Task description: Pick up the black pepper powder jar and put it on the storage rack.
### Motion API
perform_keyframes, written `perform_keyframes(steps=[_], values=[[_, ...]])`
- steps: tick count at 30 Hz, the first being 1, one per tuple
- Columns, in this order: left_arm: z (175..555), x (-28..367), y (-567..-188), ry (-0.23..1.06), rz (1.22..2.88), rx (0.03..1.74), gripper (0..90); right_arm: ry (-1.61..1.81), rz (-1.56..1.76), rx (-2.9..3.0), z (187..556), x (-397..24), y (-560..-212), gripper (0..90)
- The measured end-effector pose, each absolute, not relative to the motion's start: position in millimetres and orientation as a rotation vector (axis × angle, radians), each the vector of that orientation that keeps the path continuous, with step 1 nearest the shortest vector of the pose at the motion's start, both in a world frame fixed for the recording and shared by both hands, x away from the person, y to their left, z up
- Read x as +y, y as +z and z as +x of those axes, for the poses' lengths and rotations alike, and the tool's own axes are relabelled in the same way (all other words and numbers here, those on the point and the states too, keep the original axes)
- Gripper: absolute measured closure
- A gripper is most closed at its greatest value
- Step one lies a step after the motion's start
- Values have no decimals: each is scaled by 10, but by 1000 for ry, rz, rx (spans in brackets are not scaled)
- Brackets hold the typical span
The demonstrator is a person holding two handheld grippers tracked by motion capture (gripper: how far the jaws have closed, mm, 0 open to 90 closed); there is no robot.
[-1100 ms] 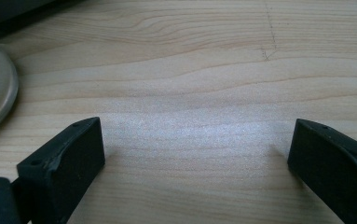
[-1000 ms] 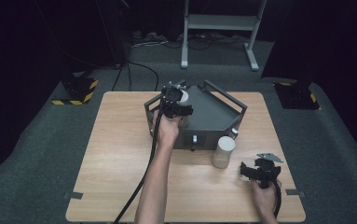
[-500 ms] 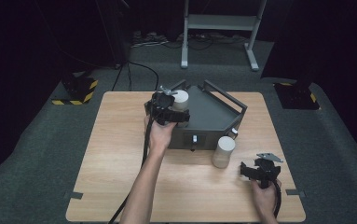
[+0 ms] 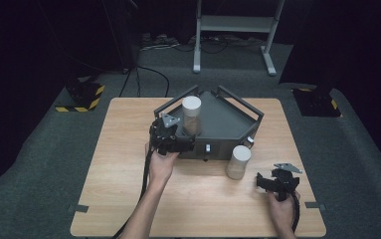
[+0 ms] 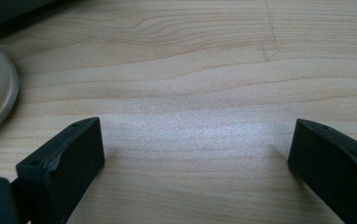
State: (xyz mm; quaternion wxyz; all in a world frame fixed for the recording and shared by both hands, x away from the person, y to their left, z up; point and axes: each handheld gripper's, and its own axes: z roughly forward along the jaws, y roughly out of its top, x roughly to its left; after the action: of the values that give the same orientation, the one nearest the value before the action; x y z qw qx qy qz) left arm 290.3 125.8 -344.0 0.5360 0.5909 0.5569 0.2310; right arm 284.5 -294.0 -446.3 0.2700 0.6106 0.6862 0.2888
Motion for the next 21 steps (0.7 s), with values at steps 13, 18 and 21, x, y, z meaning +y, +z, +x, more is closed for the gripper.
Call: perform_keyframes(steps=[13, 18, 21], values=[[2559, 1474, -3788, 505, 1341, 1338, 60, 778, 1646, 1850, 2846, -2940, -4463, 32], [2434, 1480, -4073, 509, 1322, 1370, 65, 778, 1645, 1850, 2846, -2941, -4463, 33], [2422, 1474, -4207, 517, 1334, 1383, 69, 779, 1645, 1851, 2848, -2939, -4463, 33]])
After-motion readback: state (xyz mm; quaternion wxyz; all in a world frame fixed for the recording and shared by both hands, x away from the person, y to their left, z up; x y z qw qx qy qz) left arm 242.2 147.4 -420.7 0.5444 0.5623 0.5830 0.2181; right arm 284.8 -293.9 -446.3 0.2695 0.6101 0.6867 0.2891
